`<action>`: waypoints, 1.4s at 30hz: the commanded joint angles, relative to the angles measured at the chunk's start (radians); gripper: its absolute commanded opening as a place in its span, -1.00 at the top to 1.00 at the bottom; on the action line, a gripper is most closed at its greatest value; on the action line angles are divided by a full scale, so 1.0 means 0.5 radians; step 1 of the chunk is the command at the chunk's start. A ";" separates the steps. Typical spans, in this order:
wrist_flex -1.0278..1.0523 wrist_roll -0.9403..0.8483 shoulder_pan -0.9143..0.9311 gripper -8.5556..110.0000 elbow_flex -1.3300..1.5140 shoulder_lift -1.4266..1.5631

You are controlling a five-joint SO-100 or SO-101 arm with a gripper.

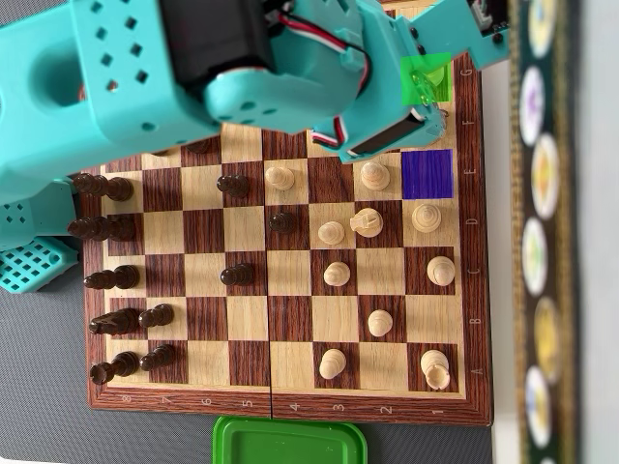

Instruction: Play chess

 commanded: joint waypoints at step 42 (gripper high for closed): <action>0.003 -0.018 0.061 0.65 -0.187 0.031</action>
